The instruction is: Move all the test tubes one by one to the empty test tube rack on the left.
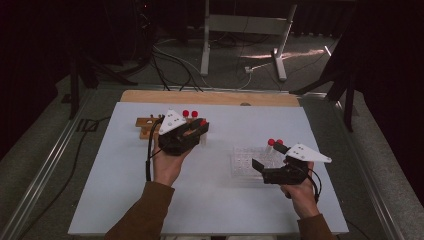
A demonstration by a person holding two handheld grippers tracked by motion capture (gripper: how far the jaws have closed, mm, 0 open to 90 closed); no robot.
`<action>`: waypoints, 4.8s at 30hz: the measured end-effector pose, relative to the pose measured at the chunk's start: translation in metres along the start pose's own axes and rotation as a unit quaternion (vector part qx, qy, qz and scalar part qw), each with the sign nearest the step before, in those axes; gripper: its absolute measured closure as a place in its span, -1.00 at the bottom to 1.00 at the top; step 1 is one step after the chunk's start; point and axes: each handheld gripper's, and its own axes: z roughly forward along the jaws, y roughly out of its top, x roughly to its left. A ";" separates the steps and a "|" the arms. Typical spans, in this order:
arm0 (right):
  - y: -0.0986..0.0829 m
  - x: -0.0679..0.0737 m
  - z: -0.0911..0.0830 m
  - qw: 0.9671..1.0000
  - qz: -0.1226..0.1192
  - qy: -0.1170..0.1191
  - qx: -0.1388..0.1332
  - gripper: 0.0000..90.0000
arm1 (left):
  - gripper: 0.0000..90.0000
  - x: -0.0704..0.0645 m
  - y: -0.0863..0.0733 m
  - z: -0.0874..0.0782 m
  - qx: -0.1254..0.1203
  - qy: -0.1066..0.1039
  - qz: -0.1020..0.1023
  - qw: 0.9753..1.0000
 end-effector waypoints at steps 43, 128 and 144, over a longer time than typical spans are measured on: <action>0.000 -0.003 -0.003 1.000 0.003 -0.003 -0.006 -1.00 | 0.57 0.052 0.017 0.004 -0.029 0.105 -0.009 0.994; 0.001 -0.006 -0.007 1.000 0.004 0.000 -0.014 -1.00 | 0.57 0.096 -0.044 0.043 0.031 0.189 -0.061 0.980; 0.001 -0.007 -0.007 1.000 0.005 0.001 -0.015 -1.00 | 0.55 0.099 -0.052 0.047 0.046 0.185 -0.065 0.980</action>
